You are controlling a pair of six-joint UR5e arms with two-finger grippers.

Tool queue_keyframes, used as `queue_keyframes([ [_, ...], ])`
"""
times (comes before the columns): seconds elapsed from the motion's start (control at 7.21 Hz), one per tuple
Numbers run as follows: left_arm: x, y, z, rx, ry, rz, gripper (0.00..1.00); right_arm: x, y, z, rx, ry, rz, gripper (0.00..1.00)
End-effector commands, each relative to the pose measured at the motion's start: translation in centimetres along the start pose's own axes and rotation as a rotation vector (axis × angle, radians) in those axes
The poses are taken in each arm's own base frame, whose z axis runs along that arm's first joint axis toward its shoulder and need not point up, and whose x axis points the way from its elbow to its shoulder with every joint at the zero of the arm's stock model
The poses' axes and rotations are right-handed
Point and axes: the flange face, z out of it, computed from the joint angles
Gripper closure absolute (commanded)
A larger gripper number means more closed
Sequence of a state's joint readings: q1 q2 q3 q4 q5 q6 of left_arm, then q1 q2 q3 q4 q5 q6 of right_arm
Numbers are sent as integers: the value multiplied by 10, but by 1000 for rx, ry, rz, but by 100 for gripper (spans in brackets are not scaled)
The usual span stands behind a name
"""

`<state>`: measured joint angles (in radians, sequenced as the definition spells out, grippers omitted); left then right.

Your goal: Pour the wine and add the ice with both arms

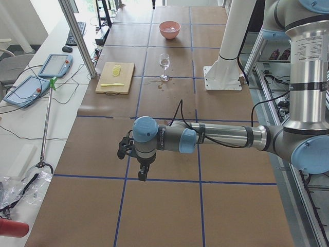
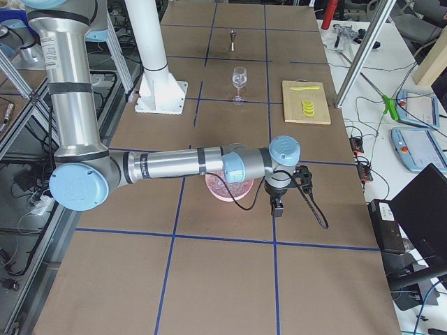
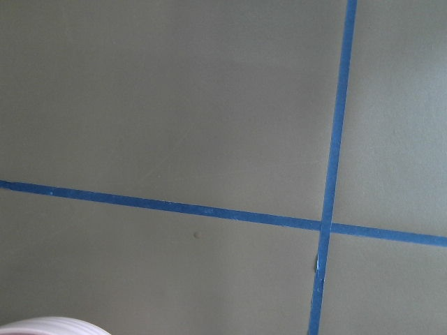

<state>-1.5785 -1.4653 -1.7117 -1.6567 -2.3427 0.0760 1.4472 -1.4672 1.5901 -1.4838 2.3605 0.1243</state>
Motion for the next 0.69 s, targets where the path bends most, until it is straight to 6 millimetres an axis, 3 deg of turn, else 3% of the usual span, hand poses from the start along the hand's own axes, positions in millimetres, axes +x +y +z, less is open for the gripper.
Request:
queue_keyframes([
  [0.0, -11, 9, 2, -2, -101, 9, 0, 1, 1, 2, -4, -3, 6, 0],
  [0.28, 3, 2, 0, 7, -61, 37, 0, -3, 0, 1, -2, -24, -1, 0],
  [0.56, 6, -1, -2, 14, -55, 46, 0, -5, 0, 4, -6, -19, -9, 0],
])
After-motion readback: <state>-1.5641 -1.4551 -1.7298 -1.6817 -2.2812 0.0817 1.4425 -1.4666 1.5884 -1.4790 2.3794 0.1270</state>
